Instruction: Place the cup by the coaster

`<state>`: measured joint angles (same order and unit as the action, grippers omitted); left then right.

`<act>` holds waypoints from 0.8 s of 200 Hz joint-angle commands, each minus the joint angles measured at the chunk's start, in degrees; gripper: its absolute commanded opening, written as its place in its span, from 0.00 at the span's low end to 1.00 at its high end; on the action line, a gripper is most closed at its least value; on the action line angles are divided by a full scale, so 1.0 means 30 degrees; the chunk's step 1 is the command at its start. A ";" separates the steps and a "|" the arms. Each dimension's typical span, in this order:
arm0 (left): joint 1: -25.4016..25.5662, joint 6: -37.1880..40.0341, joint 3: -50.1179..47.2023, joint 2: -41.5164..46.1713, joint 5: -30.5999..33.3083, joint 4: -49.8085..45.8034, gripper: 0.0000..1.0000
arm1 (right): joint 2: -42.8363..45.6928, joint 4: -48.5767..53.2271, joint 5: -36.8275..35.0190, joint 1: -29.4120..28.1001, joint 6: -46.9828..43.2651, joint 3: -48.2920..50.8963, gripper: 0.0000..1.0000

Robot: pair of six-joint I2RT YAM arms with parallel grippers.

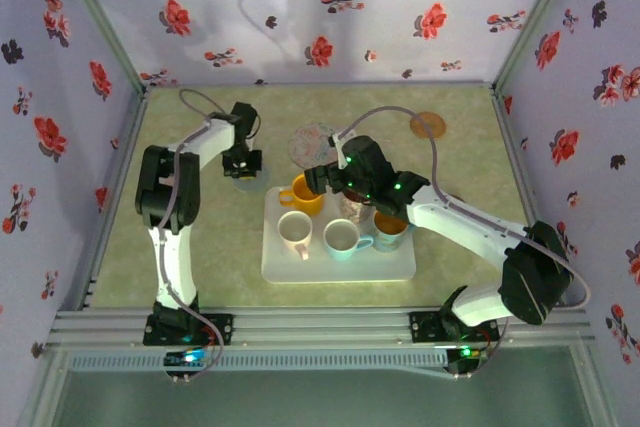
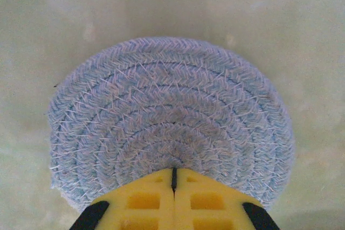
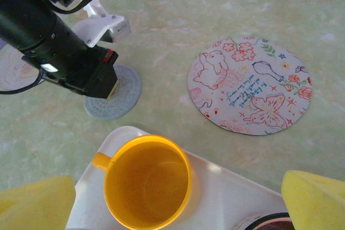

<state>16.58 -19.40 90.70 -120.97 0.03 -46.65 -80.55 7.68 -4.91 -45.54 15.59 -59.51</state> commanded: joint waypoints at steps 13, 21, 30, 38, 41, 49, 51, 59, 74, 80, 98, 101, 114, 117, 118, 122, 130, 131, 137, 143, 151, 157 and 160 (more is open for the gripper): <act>-0.0165 -0.0156 0.0962 -0.2241 0.0151 0.0873 0.00 | 0.0705 -0.0131 -0.0964 -0.0116 0.0140 0.0031 0.99; -0.0165 -0.0155 0.1203 -0.2451 0.0085 0.0873 0.00 | 0.0720 -0.0074 -0.1025 -0.0134 0.0119 0.0027 0.99; -0.0165 -0.0127 0.1498 -0.2713 0.0020 0.0873 0.00 | 0.0706 0.0056 -0.1101 -0.0132 0.0103 -0.0024 0.99; -0.0169 -0.0097 0.1816 -0.3000 -0.0005 0.0775 0.00 | 0.0720 0.0155 -0.1234 -0.0129 0.0076 -0.0076 0.99; -0.0165 -0.0078 0.1954 -0.3095 -0.0010 0.0718 0.00 | 0.0744 0.0177 -0.1276 -0.0130 0.0075 -0.0100 0.99; -0.0188 -0.0013 0.2240 -0.3355 -0.0052 0.0643 0.00 | 0.0731 0.0193 -0.1329 -0.0134 0.0047 -0.0097 0.99; -0.0171 0.0012 0.2298 -0.3417 -0.0065 0.0618 0.00 | 0.0722 0.0200 -0.1347 -0.0126 0.0032 -0.0097 0.99; -0.0180 0.0056 0.2545 -0.3597 -0.0211 0.0581 0.00 | 0.0736 0.0222 -0.1438 -0.0115 0.0046 -0.0154 0.99; -0.0165 0.0149 0.2995 -0.3945 -0.0499 0.0558 0.00 | 0.0702 0.0222 -0.1556 -0.0114 0.0074 -0.0188 0.99; -0.0169 0.0201 0.3203 -0.4090 -0.0605 0.0511 0.00 | 0.0673 0.0250 -0.1595 -0.0106 0.0101 -0.0182 0.99; -0.0166 0.0247 0.3944 -0.4696 -0.0689 0.0210 0.00 | 0.0585 0.0251 -0.1607 -0.0121 0.0162 -0.0213 0.99; -0.0169 0.0239 0.4077 -0.4775 -0.0696 0.0175 0.00 | 0.0570 0.0251 -0.1582 -0.0111 0.0163 -0.0242 0.99; -0.0169 0.0210 0.4458 -0.5090 -0.0823 0.0018 0.00 | 0.0472 0.0364 -0.1523 -0.0113 0.0163 -0.0375 0.99; -0.0180 0.0198 0.4522 -0.5139 -0.0911 0.0038 0.00 | 0.0435 0.0408 -0.1502 -0.0102 0.0163 -0.0379 0.99; -0.0172 0.0197 0.4533 -0.5157 -0.0930 0.0045 0.00 | 0.0430 0.0418 -0.1501 -0.0108 0.0163 -0.0394 0.99; -0.0167 0.0178 0.4591 -0.5209 -0.1010 0.0053 0.00 | 0.0422 0.0452 -0.1527 -0.0104 0.0163 -0.0439 0.99; -0.0179 0.0125 0.4725 -0.5285 -0.1190 0.0053 0.00 | 0.0374 0.0485 -0.1527 -0.0114 0.0163 -0.0493 0.99; -0.0172 0.0131 0.4737 -0.5304 -0.1216 0.0053 0.00 | 0.0385 0.0471 -0.1528 -0.0114 0.0163 -0.0480 0.99; -0.0165 0.0109 0.4832 -0.5365 -0.1311 0.0053 0.00 | 0.0370 0.0478 -0.1530 -0.0109 0.0161 -0.0497 0.99; -0.0187 0.0109 0.4887 -0.5408 -0.1409 0.0080 0.00 | 0.0382 0.0486 -0.1572 -0.0131 0.0148 -0.0497 0.99; -0.0138 0.0080 0.4974 -0.5479 -0.1501 0.0057 0.00 | 0.0362 0.0470 -0.1603 -0.0116 0.0163 -0.0495 0.99; -0.0147 0.0079 0.5033 -0.5525 -0.1586 0.0053 0.00 | 0.0346 0.0467 -0.1628 -0.0124 0.0148 -0.0497 0.99; -0.0137 0.0079 0.5055 -0.5538 -0.1632 0.0053 0.00 | 0.0317 0.0480 -0.1632 -0.0122 0.0161 -0.0497 0.99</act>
<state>16.43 -19.35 106.91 -131.50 -2.85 -46.59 -79.59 8.01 -7.84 -45.54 15.59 -59.53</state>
